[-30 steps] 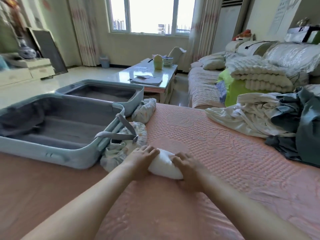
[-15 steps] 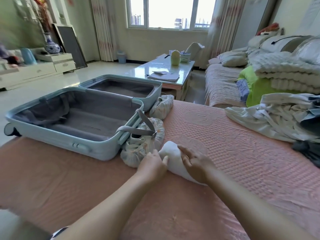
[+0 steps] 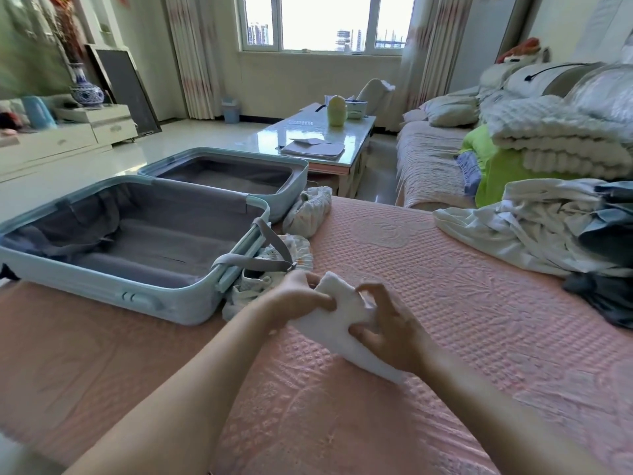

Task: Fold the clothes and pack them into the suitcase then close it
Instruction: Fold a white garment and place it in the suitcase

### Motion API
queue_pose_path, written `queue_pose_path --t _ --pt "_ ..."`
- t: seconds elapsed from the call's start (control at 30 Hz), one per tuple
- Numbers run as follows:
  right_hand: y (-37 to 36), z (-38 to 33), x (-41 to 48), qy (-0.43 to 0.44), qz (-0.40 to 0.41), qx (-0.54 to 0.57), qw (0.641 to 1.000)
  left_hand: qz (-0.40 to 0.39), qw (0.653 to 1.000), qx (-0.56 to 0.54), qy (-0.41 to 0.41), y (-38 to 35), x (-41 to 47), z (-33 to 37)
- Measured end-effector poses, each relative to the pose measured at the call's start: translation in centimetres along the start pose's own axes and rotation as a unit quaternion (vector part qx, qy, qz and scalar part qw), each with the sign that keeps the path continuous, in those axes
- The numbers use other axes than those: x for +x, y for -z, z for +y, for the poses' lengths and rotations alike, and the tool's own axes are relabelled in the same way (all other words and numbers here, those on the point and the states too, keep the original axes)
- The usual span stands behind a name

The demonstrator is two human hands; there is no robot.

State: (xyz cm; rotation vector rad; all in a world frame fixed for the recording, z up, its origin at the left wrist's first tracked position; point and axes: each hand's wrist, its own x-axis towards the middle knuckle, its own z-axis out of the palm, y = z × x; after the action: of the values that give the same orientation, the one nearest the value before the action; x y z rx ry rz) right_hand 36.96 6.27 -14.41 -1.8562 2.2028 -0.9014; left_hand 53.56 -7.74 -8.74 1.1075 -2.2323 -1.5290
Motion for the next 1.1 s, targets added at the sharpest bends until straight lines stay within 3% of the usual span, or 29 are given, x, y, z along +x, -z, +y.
queue_pose_path --t 0.1,0.2,0.27,0.33,0.43,0.53,0.63,0.8,0.93,1.1 --pt "2.3 -0.8 1.4 -0.045 -0.057 0.011 0.997 -0.021 0.994 0.001 -0.108 1.1 -1.5 0.2" --pt "3.4 -1.6 2.5 -0.040 -0.133 -0.030 0.990 0.013 0.980 0.044 -0.193 1.6 -2.5 0.0" --pt "3.2 -2.2 3.0 0.012 -0.114 -0.089 0.989 0.047 0.968 0.085 -0.231 1.3 -2.8 -0.2" --pt "2.5 -2.7 3.2 0.057 -0.041 -0.163 0.984 0.100 0.941 0.160 -0.282 0.9 -2.7 -0.5" --pt "1.2 -2.5 2.6 0.093 0.042 -0.290 0.952 0.100 0.916 0.296 -0.253 0.2 -2.8 -1.2" --pt "-0.8 -1.8 0.9 0.107 0.019 -0.354 0.929 0.001 0.898 0.406 -0.169 -1.3 -2.7 -3.0" --pt "-1.3 -1.4 -0.3 0.091 -0.039 -0.350 0.931 0.017 0.847 0.491 -0.203 -3.3 -2.4 -4.1" --pt "-0.1 -0.9 -0.9 0.045 -0.156 -0.259 0.952 0.010 0.824 0.507 -0.255 -3.9 -2.2 -4.0" --pt "0.9 -1.9 -0.3 0.072 -0.102 -0.224 0.967 0.021 0.855 0.432 -0.286 -1.4 -2.4 -3.1" --pt "1.7 -5.8 4.1 0.111 -0.021 -0.154 0.982 0.118 0.846 0.358 -0.376 5.2 -3.1 -0.3"
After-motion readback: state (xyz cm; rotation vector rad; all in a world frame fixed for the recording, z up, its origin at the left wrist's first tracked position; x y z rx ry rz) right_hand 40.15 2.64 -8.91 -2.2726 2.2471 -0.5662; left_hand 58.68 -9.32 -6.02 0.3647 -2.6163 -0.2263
